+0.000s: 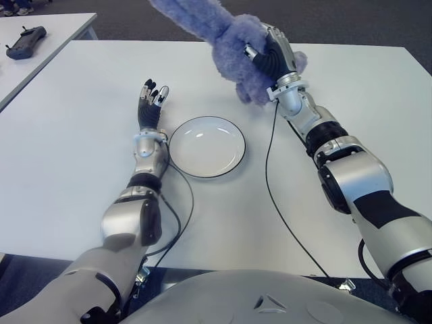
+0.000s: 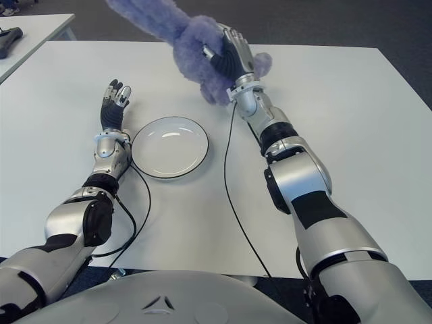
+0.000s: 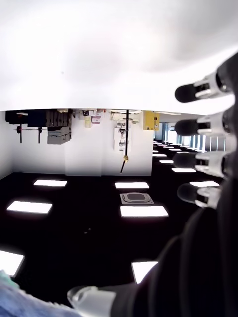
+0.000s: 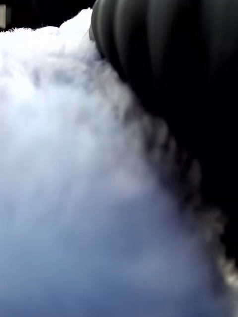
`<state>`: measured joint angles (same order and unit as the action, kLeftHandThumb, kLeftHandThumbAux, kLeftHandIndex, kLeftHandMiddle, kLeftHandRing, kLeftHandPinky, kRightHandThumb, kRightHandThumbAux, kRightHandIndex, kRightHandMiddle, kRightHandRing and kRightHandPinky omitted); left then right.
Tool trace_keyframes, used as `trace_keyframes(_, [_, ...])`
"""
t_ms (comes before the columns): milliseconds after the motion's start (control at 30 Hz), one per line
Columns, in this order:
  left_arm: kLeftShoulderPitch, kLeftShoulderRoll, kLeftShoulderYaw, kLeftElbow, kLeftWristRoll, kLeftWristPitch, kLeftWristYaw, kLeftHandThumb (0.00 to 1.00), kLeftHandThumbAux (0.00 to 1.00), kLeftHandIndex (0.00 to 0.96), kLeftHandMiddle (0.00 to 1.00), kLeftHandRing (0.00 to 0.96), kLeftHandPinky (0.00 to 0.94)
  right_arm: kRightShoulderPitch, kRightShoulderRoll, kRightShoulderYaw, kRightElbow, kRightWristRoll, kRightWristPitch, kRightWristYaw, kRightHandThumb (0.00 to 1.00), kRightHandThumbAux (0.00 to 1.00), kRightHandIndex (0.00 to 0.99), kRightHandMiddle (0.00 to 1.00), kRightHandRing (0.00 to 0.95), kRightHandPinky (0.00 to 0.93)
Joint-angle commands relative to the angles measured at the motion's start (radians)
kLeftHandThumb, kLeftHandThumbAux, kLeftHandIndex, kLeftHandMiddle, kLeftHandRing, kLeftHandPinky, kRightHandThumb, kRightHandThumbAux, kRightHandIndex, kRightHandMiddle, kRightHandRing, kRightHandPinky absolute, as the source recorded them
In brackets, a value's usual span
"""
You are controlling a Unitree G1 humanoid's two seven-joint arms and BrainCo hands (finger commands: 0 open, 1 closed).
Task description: Put the doll into the plate.
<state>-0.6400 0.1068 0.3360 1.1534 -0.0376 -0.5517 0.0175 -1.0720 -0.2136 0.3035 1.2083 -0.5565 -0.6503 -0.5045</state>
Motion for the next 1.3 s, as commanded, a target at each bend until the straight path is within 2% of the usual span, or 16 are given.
trace_keyframes(33, [0.235,-0.119,0.017,0.167,-0.027,0.063,0.032,0.0,0.489,0.073,0.091,0.077,0.082,-0.021,0.038,0.033,-0.036,-0.021,-0.056,-0.007,0.709,0.709,0.441,0.836,0.844,0.843])
trace_keyframes(300, [0.235,-0.122,0.018,0.166,-0.029,0.061,0.03,0.0,0.496,0.074,0.093,0.079,0.077,0.014,0.075,0.088,-0.059,-0.054,-0.078,-0.019,0.707,0.711,0.441,0.83,0.839,0.841])
trace_keyframes(533, [0.235,-0.123,0.02,0.167,-0.03,0.063,0.026,0.0,0.498,0.075,0.092,0.077,0.075,0.031,0.097,0.117,-0.032,-0.052,-0.092,0.059,0.708,0.711,0.441,0.821,0.826,0.83])
trace_keyframes(733, [0.237,-0.123,0.021,0.167,-0.031,0.061,0.024,0.0,0.501,0.078,0.094,0.079,0.079,0.059,0.116,0.154,-0.021,-0.067,-0.114,0.08,0.708,0.711,0.441,0.818,0.82,0.822])
trace_keyframes(933, [0.238,-0.123,0.019,0.168,-0.028,0.056,0.028,0.0,0.501,0.079,0.093,0.081,0.085,0.07,0.117,0.169,-0.015,-0.051,-0.152,0.148,0.709,0.711,0.441,0.823,0.818,0.8])
trace_keyframes(1300, [0.235,-0.122,0.019,0.169,-0.026,0.063,0.031,0.0,0.501,0.078,0.099,0.086,0.083,0.079,0.108,0.177,-0.041,-0.043,-0.19,0.206,0.708,0.712,0.441,0.808,0.803,0.799])
